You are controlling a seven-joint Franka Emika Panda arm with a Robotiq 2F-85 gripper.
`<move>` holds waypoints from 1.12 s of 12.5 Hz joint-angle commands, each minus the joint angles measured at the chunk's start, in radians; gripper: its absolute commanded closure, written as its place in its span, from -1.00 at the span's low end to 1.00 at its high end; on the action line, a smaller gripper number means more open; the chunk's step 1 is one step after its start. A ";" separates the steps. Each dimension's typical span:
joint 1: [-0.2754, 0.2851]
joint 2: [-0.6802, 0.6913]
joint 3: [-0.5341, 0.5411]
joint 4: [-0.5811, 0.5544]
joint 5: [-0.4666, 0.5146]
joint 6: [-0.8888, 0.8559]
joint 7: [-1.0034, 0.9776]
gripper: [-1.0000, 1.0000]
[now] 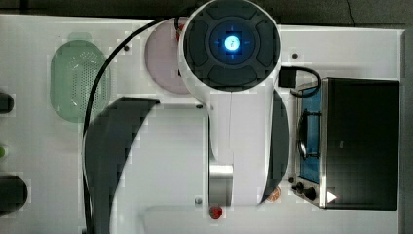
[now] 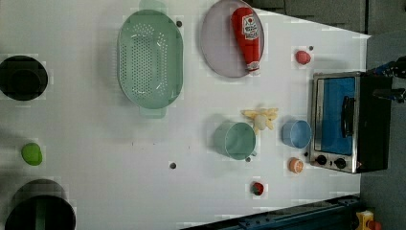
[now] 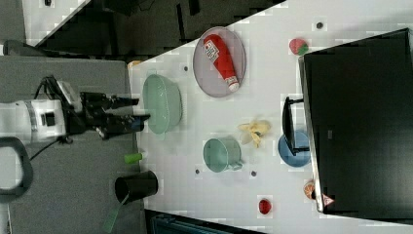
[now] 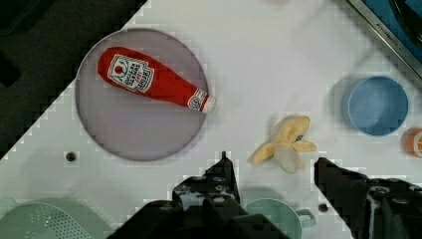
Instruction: Pick banana from table and place on oven.
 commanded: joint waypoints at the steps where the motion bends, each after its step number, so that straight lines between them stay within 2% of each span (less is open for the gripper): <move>1: -0.039 -0.439 -0.004 -0.350 -0.008 -0.121 0.053 -0.58; 3: -0.039 -0.438 -0.004 -0.351 -0.008 -0.121 0.053 -0.99; 8: -0.039 -0.395 -0.004 -0.377 -0.008 -0.051 0.053 -1.00; 14: -0.039 -0.215 -0.004 -0.509 -0.008 0.256 0.053 -1.00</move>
